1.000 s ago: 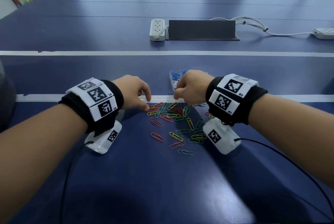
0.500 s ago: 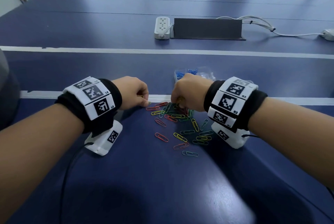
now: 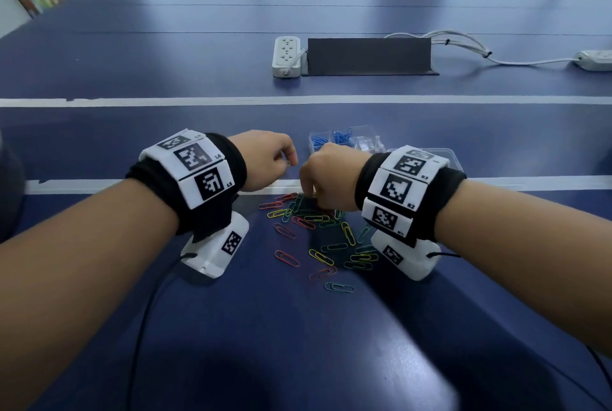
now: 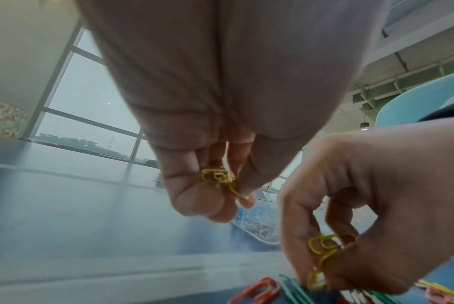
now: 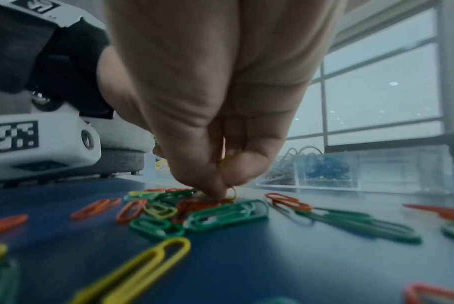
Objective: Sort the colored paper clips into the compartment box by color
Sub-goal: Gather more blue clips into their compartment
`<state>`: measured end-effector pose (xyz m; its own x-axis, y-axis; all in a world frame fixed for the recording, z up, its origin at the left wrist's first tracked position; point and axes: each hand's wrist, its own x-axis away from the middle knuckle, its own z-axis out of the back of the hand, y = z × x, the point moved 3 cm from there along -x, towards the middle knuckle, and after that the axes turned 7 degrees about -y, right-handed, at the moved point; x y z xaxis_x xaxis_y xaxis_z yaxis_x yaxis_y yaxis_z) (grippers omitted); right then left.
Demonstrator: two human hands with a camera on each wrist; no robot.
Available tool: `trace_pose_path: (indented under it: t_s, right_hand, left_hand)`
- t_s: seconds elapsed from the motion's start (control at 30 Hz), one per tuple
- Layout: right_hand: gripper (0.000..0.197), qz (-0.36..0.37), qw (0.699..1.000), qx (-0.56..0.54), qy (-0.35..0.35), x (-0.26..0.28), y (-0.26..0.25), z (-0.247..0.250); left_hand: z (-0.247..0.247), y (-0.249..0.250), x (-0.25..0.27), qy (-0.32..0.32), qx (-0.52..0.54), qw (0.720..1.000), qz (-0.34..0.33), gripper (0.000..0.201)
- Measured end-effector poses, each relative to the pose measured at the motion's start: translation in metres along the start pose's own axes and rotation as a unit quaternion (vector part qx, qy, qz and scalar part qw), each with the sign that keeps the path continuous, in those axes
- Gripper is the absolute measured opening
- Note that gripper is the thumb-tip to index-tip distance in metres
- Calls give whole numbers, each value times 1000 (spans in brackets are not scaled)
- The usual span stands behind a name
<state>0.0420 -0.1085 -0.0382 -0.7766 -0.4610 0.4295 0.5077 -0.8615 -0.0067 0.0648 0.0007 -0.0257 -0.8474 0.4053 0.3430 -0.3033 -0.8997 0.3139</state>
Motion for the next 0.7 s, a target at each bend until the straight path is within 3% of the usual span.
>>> trace_pose_path:
  t_s: [0.1,0.3,0.47,0.7]
  right_hand:
    - [22,-19,997,-70,20,8,12,7]
    - [19,-165,956,-231,66,16,73,32]
    - [20,-227,940,-252,44,7,90,30]
    - [31,-233,934,-266,49,3,89,32]
  left_hand:
    - [4,12,-9,9,-14,1000,-14,33]
    - [6,33,-36,41,46,998,-32,27]
    - [11,54,-52,61,83,994,-42,35]
    - [14,68,-58,58,75,995,-32,52]
